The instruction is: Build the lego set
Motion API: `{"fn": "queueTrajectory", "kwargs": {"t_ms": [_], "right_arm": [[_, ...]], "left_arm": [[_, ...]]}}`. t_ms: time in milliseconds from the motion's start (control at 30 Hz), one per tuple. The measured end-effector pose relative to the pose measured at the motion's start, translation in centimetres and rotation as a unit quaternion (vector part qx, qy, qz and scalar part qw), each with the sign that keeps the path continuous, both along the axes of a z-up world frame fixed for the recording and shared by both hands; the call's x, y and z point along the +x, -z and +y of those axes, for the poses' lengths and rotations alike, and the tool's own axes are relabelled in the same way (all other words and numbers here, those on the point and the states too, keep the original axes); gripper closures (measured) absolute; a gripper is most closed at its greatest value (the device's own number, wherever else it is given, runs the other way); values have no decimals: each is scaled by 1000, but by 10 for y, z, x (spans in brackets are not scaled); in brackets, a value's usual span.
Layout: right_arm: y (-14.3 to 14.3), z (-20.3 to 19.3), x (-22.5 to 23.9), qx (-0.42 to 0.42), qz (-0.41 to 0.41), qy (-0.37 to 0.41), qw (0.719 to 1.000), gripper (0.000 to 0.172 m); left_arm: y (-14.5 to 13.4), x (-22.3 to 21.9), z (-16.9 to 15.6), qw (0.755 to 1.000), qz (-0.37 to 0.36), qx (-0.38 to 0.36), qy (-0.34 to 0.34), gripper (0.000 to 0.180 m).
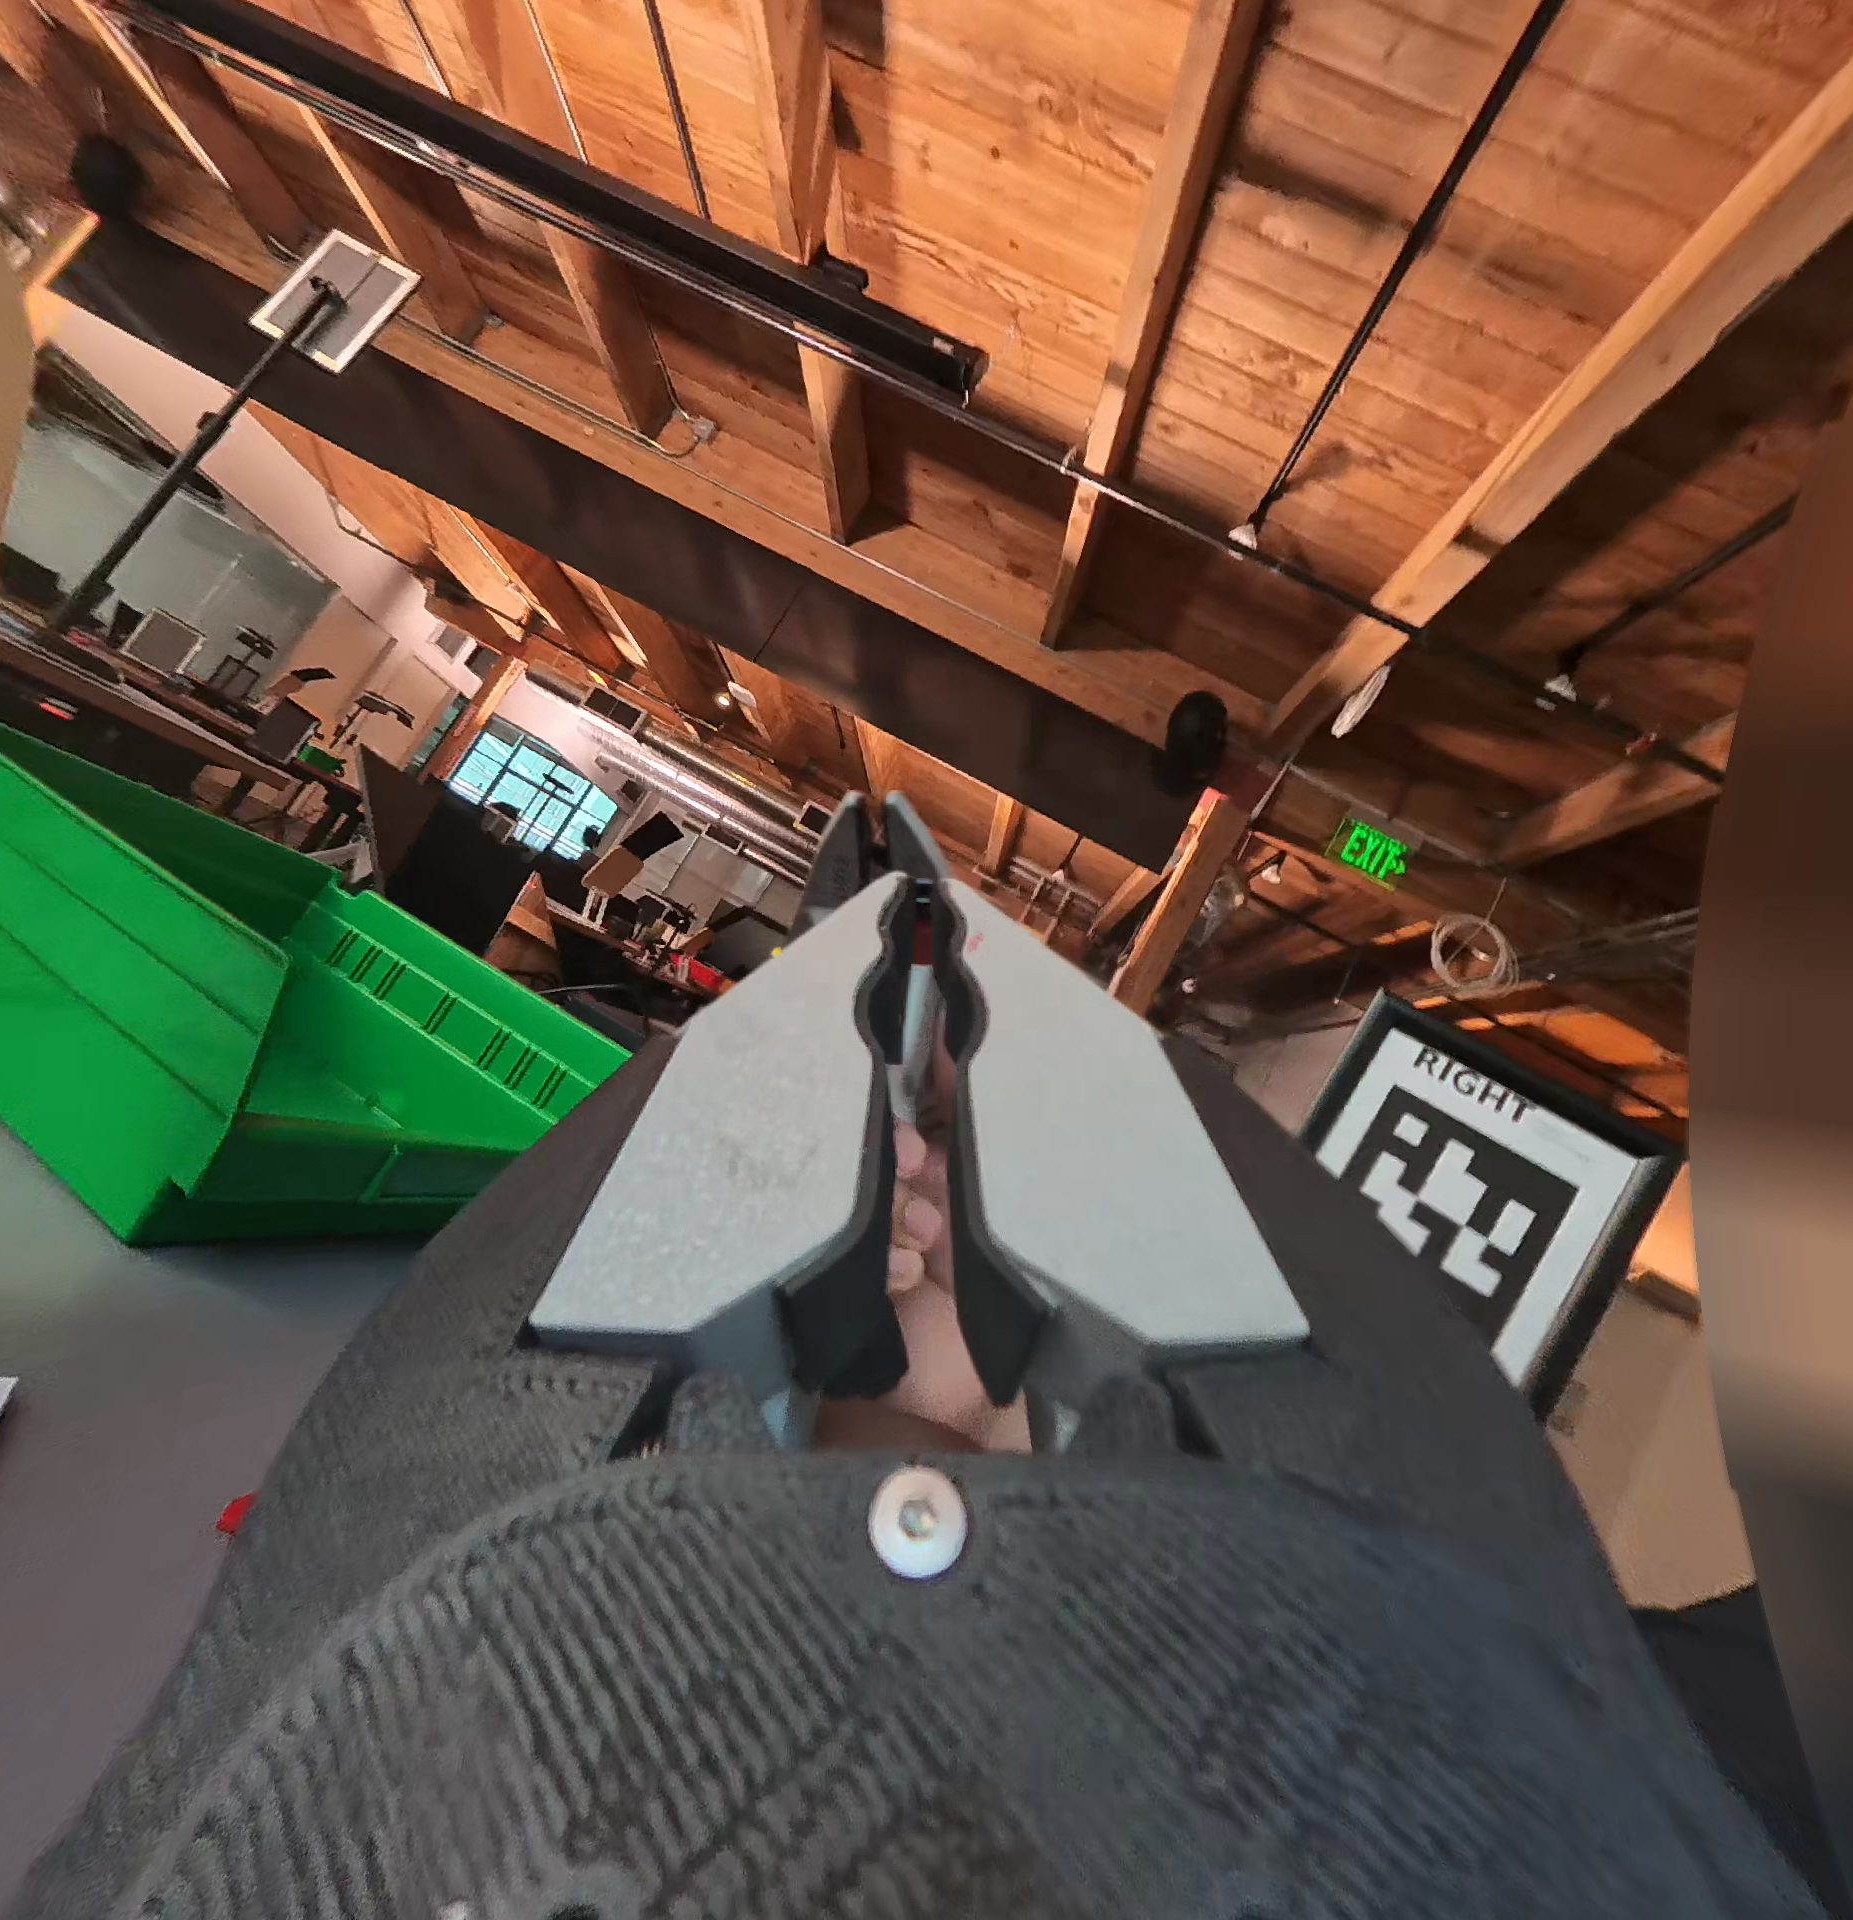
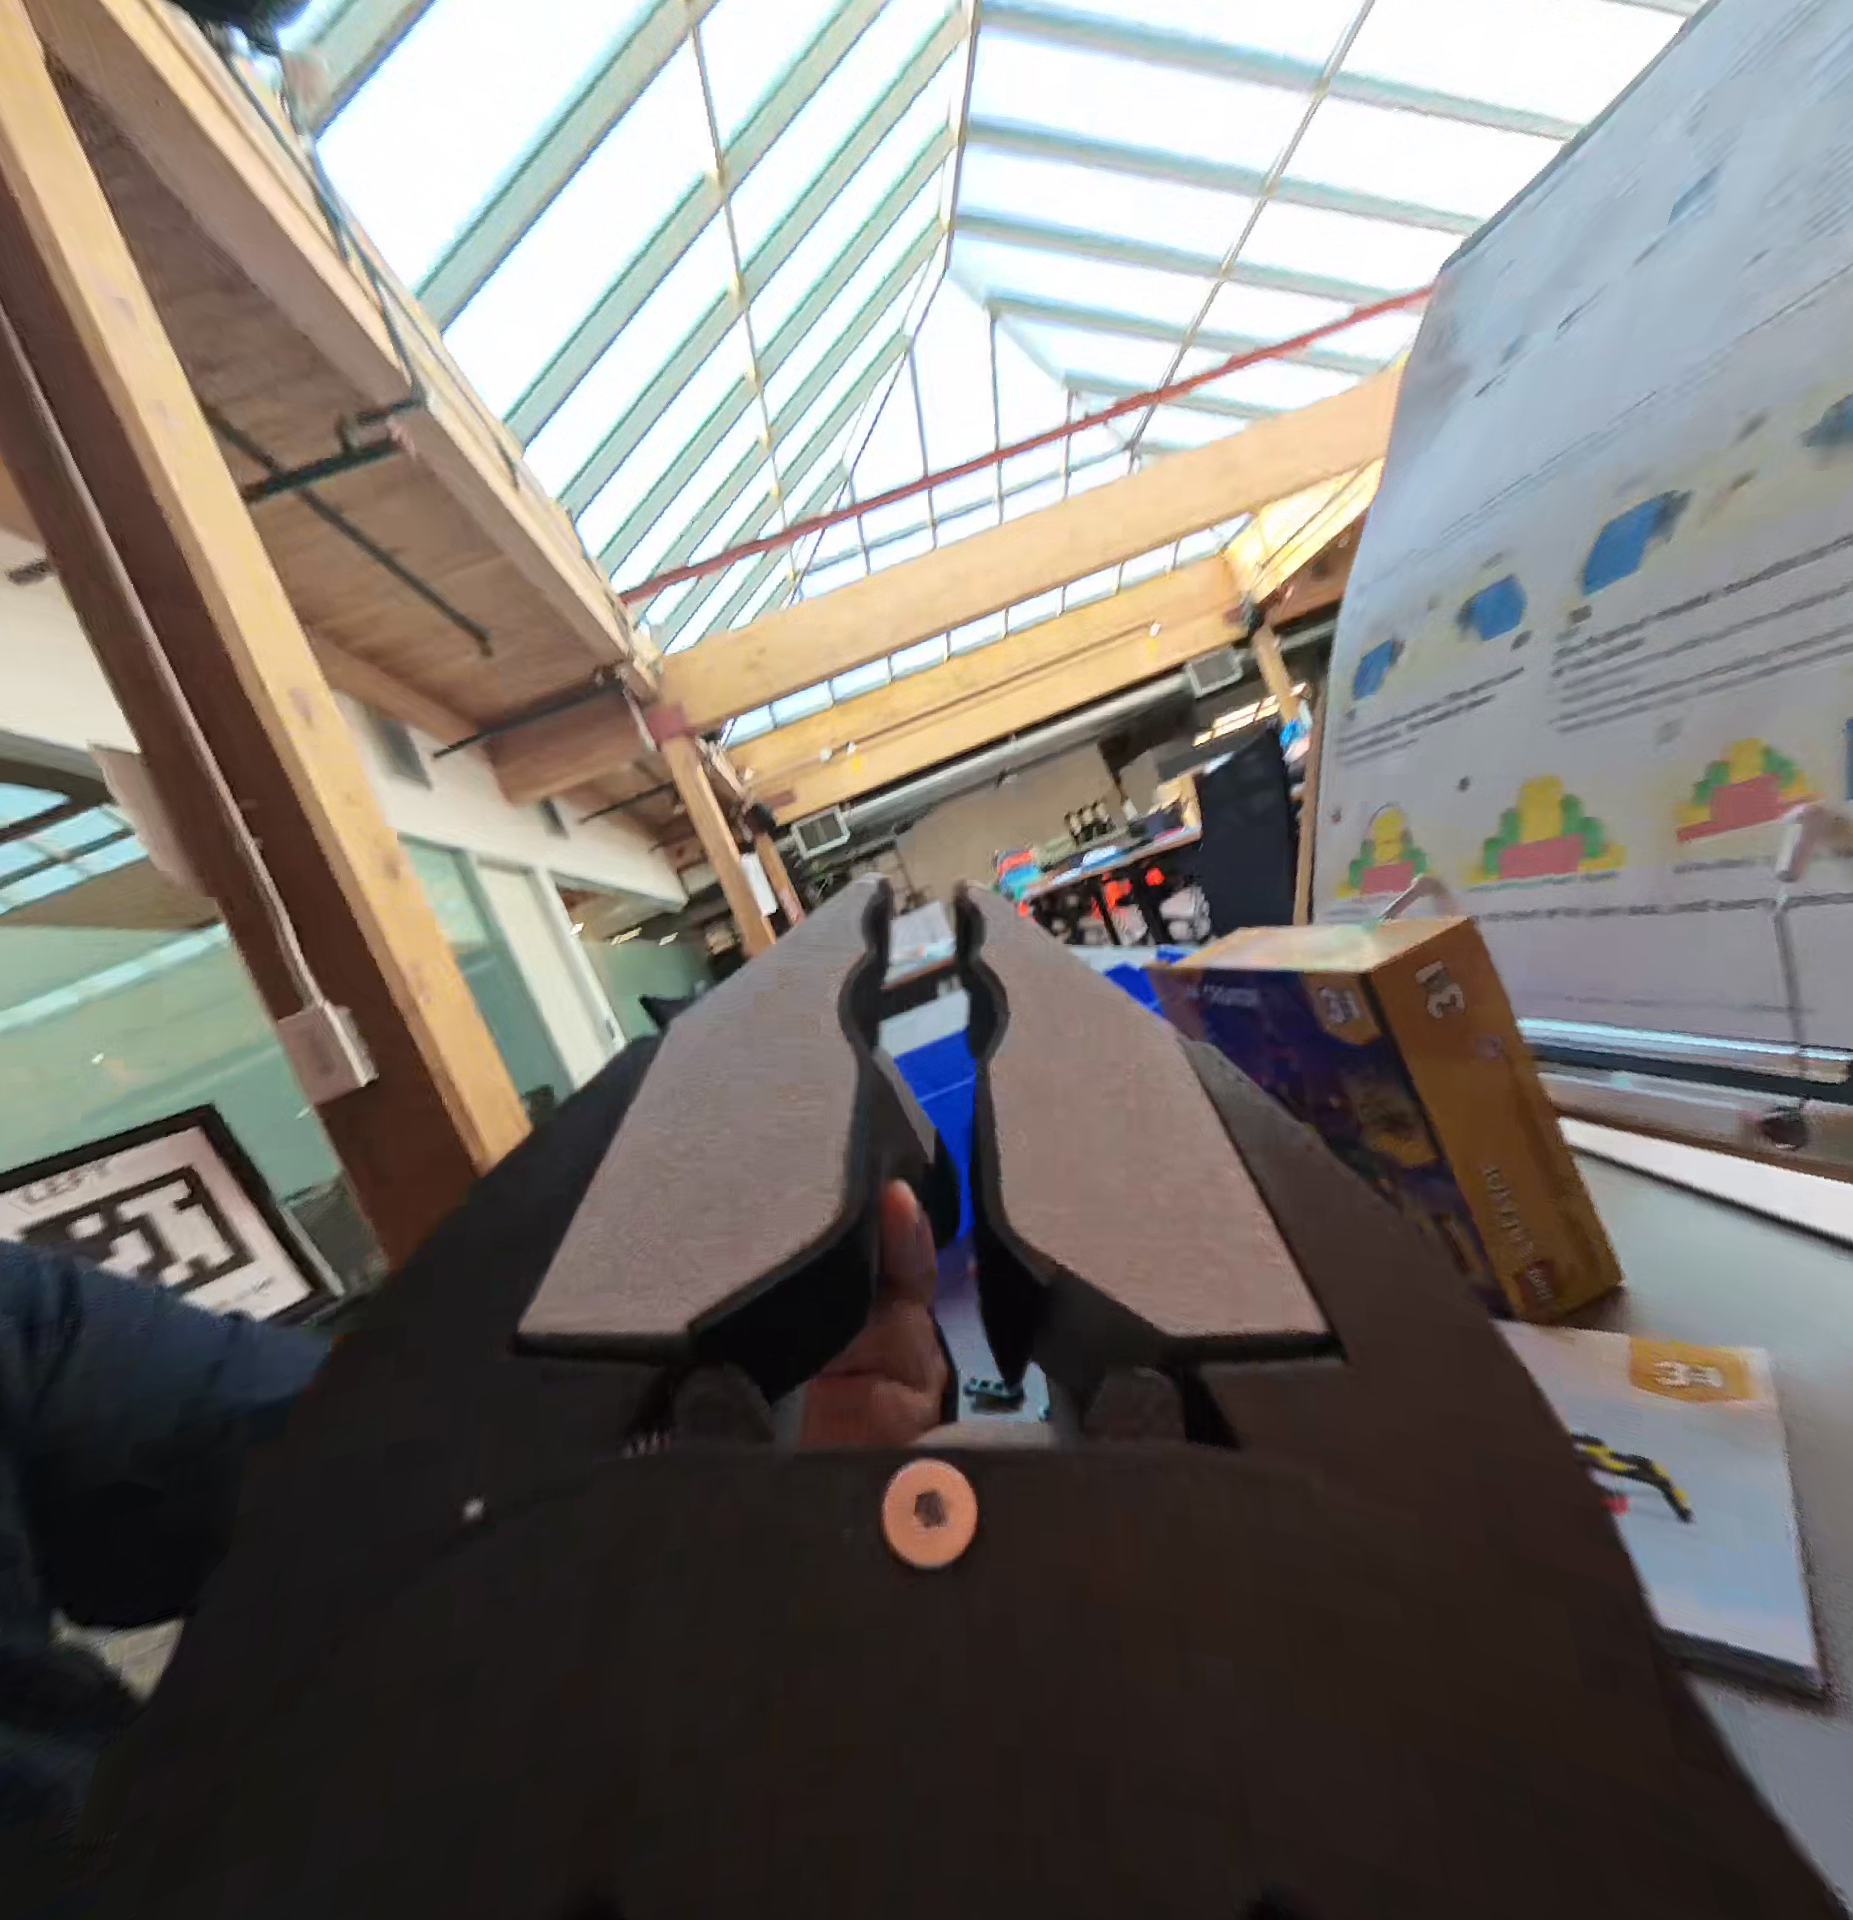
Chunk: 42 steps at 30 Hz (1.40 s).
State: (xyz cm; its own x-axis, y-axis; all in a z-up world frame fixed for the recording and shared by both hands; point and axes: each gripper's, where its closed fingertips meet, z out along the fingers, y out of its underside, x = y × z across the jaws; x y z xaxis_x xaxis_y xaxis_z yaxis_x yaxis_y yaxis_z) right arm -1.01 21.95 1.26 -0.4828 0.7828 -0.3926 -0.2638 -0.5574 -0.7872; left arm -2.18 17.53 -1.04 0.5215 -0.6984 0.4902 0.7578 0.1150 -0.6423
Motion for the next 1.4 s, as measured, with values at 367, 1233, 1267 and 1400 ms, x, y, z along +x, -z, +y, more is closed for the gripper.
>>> {"fn": "queueTrajectory", "kwargs": {"t_ms": [367,1233,1267,1400], "right_arm": [[5,-38,-2,85,-37,-80,992,156],[19,-57,-11,131,-67,-95,985,167],[18,-56,-11,138,-66,-84,985,167],[15,-58,-17,109,-55,-59,991,168]], "left_arm": [[-10,-12,-10,999,32,27,-21,180],[-7,4,-9,997,66,25,-15,180],[-7,4,-8,997,65,24,-18,180],[-10,-3,-10,998,47,34,-37,180]]}}
